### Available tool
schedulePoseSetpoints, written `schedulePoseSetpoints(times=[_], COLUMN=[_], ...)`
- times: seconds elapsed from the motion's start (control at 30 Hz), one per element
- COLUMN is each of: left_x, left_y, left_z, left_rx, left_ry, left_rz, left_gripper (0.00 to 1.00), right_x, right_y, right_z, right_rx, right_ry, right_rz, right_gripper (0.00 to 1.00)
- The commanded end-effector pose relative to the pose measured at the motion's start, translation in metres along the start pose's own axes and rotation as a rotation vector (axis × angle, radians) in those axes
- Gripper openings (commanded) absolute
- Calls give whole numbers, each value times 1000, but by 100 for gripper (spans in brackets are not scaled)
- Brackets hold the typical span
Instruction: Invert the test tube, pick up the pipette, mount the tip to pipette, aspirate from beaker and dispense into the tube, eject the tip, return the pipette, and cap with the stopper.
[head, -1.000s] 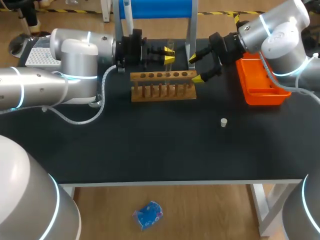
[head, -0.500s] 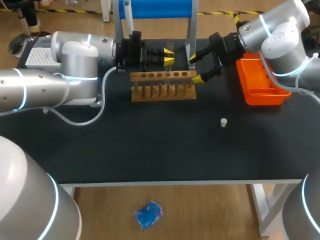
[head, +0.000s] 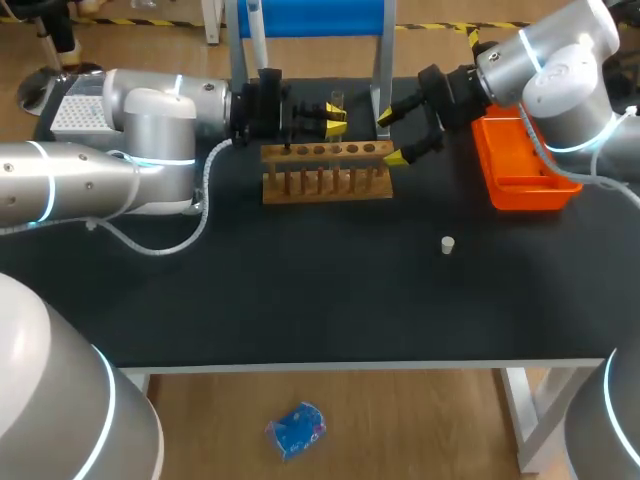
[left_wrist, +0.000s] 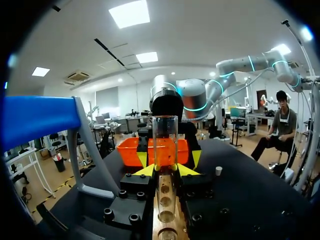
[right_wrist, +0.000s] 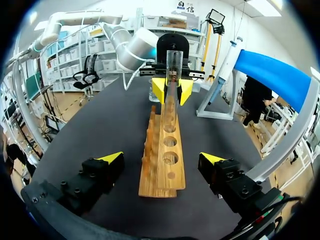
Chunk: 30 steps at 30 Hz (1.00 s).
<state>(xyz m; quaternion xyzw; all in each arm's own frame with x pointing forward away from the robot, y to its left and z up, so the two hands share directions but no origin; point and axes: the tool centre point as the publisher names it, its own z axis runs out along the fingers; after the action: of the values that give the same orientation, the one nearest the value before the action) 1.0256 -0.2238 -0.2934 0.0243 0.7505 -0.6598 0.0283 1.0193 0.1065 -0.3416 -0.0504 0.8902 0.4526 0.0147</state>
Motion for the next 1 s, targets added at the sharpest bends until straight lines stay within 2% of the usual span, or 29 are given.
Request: schedulePoseSetpoints(times=[0.03, 0.53, 0.57, 0.6, 1.0], left_x=[-2, -1, -1, -2, -4], left_y=[3, 11, 10, 9, -13], left_z=[0, 0, -1, -1, -18], left_rx=[-3, -28, -29, -34, -53], left_ry=[7, 6, -2, -7, -53], left_rz=[-6, -22, -21, -13, 57], left_gripper=[0, 0, 41, 100, 100], right_x=[0, 0, 0, 0, 0], right_y=[0, 0, 0, 0, 0], right_z=[-1, -1, -1, -1, -1], right_rx=[1, 1, 1, 1, 1], right_ry=[1, 1, 1, 1, 1], right_rz=[0, 0, 0, 0, 0], right_gripper=[100, 100, 100, 100, 100])
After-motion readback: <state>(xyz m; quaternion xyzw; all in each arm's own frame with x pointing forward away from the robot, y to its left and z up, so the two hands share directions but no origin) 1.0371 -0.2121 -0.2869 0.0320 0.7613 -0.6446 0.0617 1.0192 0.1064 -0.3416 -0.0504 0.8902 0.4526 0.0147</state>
